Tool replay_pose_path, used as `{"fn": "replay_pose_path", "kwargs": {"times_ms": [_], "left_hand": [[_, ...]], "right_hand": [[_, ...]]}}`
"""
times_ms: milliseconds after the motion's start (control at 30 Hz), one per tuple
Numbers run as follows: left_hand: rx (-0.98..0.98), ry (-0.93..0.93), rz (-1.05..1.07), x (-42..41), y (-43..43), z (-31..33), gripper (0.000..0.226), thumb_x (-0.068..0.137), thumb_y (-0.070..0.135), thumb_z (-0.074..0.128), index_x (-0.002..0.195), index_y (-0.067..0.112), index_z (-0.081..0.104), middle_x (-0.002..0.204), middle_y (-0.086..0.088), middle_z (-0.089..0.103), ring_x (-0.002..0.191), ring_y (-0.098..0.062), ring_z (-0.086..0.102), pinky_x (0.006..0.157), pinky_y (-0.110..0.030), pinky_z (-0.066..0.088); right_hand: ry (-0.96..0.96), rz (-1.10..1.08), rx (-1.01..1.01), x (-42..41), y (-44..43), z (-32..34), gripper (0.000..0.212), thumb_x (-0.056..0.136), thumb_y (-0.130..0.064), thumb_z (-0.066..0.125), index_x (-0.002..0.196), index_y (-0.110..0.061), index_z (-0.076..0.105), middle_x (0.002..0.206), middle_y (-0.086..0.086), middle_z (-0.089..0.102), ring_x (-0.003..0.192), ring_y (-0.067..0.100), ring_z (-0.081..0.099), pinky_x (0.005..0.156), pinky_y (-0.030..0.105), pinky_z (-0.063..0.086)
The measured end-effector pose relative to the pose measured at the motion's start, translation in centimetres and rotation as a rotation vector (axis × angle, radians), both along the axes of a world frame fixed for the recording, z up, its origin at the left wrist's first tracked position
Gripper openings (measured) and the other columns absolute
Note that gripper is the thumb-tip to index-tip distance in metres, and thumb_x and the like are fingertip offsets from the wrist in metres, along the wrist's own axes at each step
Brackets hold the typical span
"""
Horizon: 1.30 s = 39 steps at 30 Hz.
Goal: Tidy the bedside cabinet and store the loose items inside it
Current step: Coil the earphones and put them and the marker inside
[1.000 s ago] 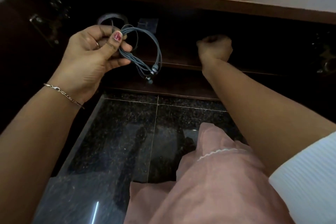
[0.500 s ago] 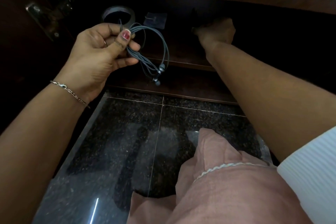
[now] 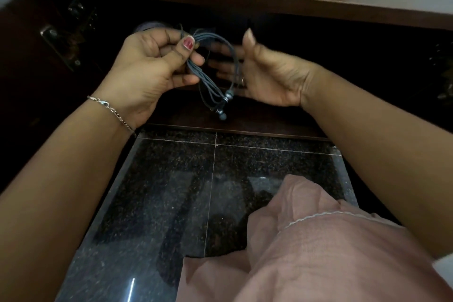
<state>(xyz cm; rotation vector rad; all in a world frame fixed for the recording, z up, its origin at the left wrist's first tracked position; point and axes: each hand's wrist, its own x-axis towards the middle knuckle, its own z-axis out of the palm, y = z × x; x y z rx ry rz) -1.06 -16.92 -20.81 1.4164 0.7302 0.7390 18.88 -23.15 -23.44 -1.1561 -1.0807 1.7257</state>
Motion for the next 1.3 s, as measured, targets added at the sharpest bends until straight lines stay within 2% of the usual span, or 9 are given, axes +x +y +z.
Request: {"fn": "replay_pose_path", "kwargs": {"times_ms": [133, 233, 367, 533, 733, 867, 1000, 1200, 1300], "left_hand": [[-0.03, -0.01, -0.049, 1.8, -0.5, 1.1, 0.007, 0.094, 0.017, 0.055, 0.09, 0.016, 0.061, 0.07, 0.004, 0.068, 0.065, -0.004, 0.066, 0.059, -0.017, 0.054], [-0.056, -0.017, -0.055, 3.2, -0.6, 1.4, 0.008, 0.094, 0.018, 0.056, 0.088, 0.015, 0.061, 0.069, 0.005, 0.068, 0.063, -0.003, 0.065, 0.06, -0.017, 0.054], [-0.172, -0.059, -0.023, 5.5, -0.8, 1.0, 0.01, 0.094, 0.016, 0.056, 0.085, 0.013, 0.061, 0.069, 0.004, 0.067, 0.06, -0.004, 0.064, 0.06, -0.018, 0.054], [-0.293, -0.079, -0.003, 9.3, -0.7, -0.3, 0.011, 0.094, 0.01, 0.055, 0.083, 0.01, 0.059, 0.079, -0.003, 0.063, 0.065, -0.008, 0.065, 0.06, -0.017, 0.054], [-0.434, -0.065, -0.014, 15.1, 0.3, -1.5, 0.005, 0.094, 0.006, 0.053, 0.097, 0.007, 0.057, 0.087, -0.006, 0.062, 0.073, -0.016, 0.065, 0.057, -0.018, 0.056], [-0.464, -0.071, -0.033, 18.0, 1.3, -1.5, 0.018, 0.098, 0.002, 0.041, 0.11, 0.006, 0.054, 0.101, -0.005, 0.06, 0.077, -0.012, 0.064, 0.063, -0.017, 0.057], [-0.396, 0.0, -0.045, 19.9, 2.2, -1.9, 0.031, 0.1, 0.0, 0.035, 0.128, 0.002, 0.049, 0.107, -0.003, 0.056, 0.076, -0.009, 0.058, 0.07, -0.019, 0.055], [-0.311, 0.255, -0.067, 21.6, 3.5, -4.0, 0.038, 0.098, 0.0, 0.039, 0.136, -0.001, 0.041, 0.136, -0.013, 0.051, 0.094, -0.012, 0.06, 0.072, -0.014, 0.054], [-0.259, 0.338, -0.085, 22.1, 3.5, -4.9, 0.04, 0.097, 0.001, 0.041, 0.137, -0.001, 0.041, 0.126, -0.013, 0.056, 0.074, -0.007, 0.057, 0.057, -0.014, 0.052]], "right_hand": [[0.006, 0.077, -0.076, -0.2, -1.9, -0.7, 0.09, 0.056, -0.054, 0.08, 0.136, -0.027, 0.048, 0.14, 0.001, 0.053, 0.136, 0.018, 0.04, 0.115, 0.051, 0.016], [0.054, 0.057, -0.14, 0.7, -3.4, -0.7, 0.041, 0.079, -0.035, 0.065, 0.116, -0.02, 0.058, 0.135, 0.011, 0.056, 0.132, 0.03, 0.047, 0.107, 0.056, 0.034], [0.126, -0.086, -0.186, 2.7, -5.2, 0.2, 0.012, 0.086, -0.019, 0.053, 0.095, -0.014, 0.057, 0.107, 0.012, 0.067, 0.112, 0.033, 0.062, 0.095, 0.046, 0.051], [0.133, -0.365, -0.175, 6.1, -6.3, 1.5, 0.016, 0.082, -0.015, 0.055, 0.098, -0.013, 0.058, 0.093, 0.009, 0.072, 0.084, 0.021, 0.073, 0.07, 0.026, 0.06], [0.071, -0.623, -0.164, 10.8, -5.5, 1.6, 0.016, 0.098, -0.01, 0.043, 0.095, -0.01, 0.059, 0.079, 0.002, 0.074, 0.07, 0.01, 0.072, 0.064, 0.018, 0.058], [0.068, -0.757, -0.051, 13.1, -3.4, 1.9, 0.026, 0.103, -0.01, 0.033, 0.095, -0.009, 0.058, 0.078, 0.001, 0.07, 0.066, 0.009, 0.069, 0.065, 0.019, 0.057], [0.057, -0.848, 0.029, 14.7, -1.4, 0.8, 0.021, 0.101, -0.007, 0.036, 0.098, -0.01, 0.056, 0.083, 0.003, 0.069, 0.07, 0.01, 0.069, 0.066, 0.022, 0.057], [-0.347, -0.932, 0.012, 15.3, -0.2, -1.7, 0.017, 0.098, -0.006, 0.045, 0.092, -0.016, 0.058, 0.087, -0.002, 0.06, 0.077, 0.006, 0.06, 0.071, 0.019, 0.053], [-0.572, -0.937, -0.089, 15.4, -0.5, -2.6, 0.031, 0.095, -0.012, 0.051, 0.126, -0.01, 0.055, 0.101, 0.0, 0.062, 0.082, 0.008, 0.06, 0.062, 0.017, 0.051]]}}
